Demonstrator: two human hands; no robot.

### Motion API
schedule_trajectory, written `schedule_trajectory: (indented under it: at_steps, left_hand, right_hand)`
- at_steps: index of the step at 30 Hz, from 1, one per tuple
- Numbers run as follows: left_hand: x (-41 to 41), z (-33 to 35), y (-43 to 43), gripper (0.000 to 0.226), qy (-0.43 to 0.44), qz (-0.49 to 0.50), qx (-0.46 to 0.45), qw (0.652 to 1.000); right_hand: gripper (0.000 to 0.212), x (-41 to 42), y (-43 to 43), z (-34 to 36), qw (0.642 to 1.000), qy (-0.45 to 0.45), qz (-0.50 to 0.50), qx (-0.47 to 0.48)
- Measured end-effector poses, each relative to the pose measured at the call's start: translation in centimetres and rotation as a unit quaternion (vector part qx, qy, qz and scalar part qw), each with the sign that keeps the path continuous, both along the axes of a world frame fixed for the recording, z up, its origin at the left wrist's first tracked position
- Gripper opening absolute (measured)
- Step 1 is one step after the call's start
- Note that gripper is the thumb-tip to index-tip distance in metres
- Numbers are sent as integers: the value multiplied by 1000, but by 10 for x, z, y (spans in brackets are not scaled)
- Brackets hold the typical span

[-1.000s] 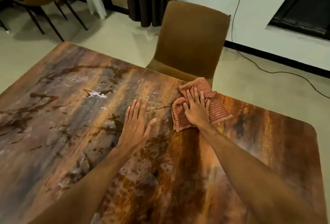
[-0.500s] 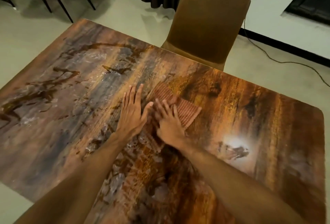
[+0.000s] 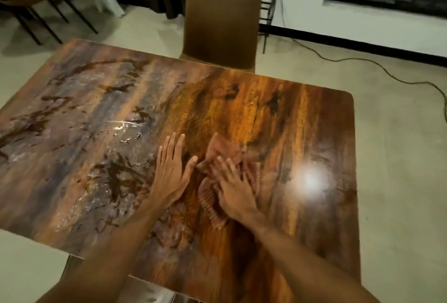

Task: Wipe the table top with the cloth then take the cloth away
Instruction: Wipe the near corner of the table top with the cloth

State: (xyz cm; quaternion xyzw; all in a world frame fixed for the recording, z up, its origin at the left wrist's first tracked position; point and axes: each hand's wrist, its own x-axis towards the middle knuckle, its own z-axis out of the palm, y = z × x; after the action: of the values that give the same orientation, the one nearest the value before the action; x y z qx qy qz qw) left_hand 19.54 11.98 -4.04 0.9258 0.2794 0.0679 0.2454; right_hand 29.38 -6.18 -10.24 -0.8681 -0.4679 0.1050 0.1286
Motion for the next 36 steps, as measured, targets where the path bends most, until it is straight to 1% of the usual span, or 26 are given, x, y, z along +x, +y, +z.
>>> schedule_trajectory:
  at_steps: [2, 3, 4, 5, 6, 8, 9, 10, 11, 12, 14, 15, 16, 17, 18, 20, 21, 22, 24, 26, 28, 30, 33, 34, 35, 36]
  left_hand:
    - [4, 0, -29, 73, -2, -16, -6, 1000]
    - [7, 0, -42, 73, -1, -23, -9, 1000]
    - [10, 0, -54, 73, 0, -30, -8, 1000]
    - [13, 1, -68, 72, 0, -38, -9, 999]
    - [16, 2, -79, 71, 1, -48, -9, 999]
    - [24, 5, -99, 70, 0, -65, -7, 998]
    - [28, 8, -105, 70, -4, -71, -5, 997]
    - [32, 10, -108, 70, -5, -75, -5, 997]
    - [36, 12, -111, 70, -6, -80, -4, 997]
    - [38, 13, -110, 70, -7, -79, -4, 997]
    - [40, 14, -105, 70, -10, -76, 1, 997]
    - [40, 14, -100, 71, -10, -72, 3, 997]
    - [41, 12, -93, 71, -9, -66, 4, 998]
    - [41, 11, -86, 72, -6, -64, 6, 998]
    - [44, 9, -77, 72, -5, -66, 9, 998]
    - [50, 5, -61, 73, -2, -66, 17, 998]
    - [56, 2, -53, 74, 4, -66, 15, 998]
    - [63, 0, -48, 75, 11, -70, 8, 997]
    - [78, -6, -43, 75, 18, -84, -8, 996]
    - [99, -10, -43, 74, 13, -102, -17, 995]
    - [121, -11, -48, 73, 8, -116, -19, 993]
    - [140, -10, -59, 72, 1, -133, -27, 991]
    - [166, -8, -76, 71, -16, -149, -40, 988]
    - [174, -9, -82, 72, -17, -150, -44, 988]
    - [178, -9, -86, 72, -16, -153, -45, 987]
    - [184, -10, -90, 72, -15, -157, -46, 986]
  right_hand:
    - [60, 56, -50, 12, 985, 18, -170, -40]
    - [60, 74, -73, 16, 970, 33, -236, -50]
    - [60, 80, -87, 19, 961, 44, -269, -48]
    - [60, 73, -95, 19, 962, 47, -265, -42]
    - [61, 53, -94, 18, 975, 40, -216, -43]
    - [60, -5, -95, 10, 998, 50, -42, -27]
    - [58, -25, -101, 5, 998, 41, 37, -21]
    - [57, -24, -106, 4, 997, 33, 74, -10]
    - [57, -5, -109, 6, 997, 38, 60, -7]
    - [58, 20, -108, 8, 999, 35, 8, -14]
    - [59, 66, -95, 14, 986, 54, -152, -37]
    - [59, 81, -81, 18, 975, 64, -208, -45]
    - [61, 87, -58, 22, 973, 70, -217, -42]
    - [64, 81, -34, 23, 982, 69, -170, -40]
    - [66, 69, -11, 22, 994, 57, -86, -40]
    - [66, 35, 15, 14, 994, 46, 83, -49]
    - [65, 34, 16, 8, 992, 36, 114, -48]
    - [63, 47, 11, 4, 995, 30, 97, -24]
    - [61, 91, -12, 1, 999, 30, -35, -20]
    - [60, 145, -46, 5, 980, 48, -189, -30]
    - [60, 171, -73, 10, 964, 54, -259, -41]
    - [59, 148, -85, 9, 971, 34, -231, -57]
    - [58, 88, -119, -4, 994, 32, -89, -63]
    - [58, 99, -135, -3, 995, 43, -62, -67]
    - [58, 121, -144, -2, 995, 51, -64, -61]
    - [59, 153, -152, -2, 993, 47, -92, -58]
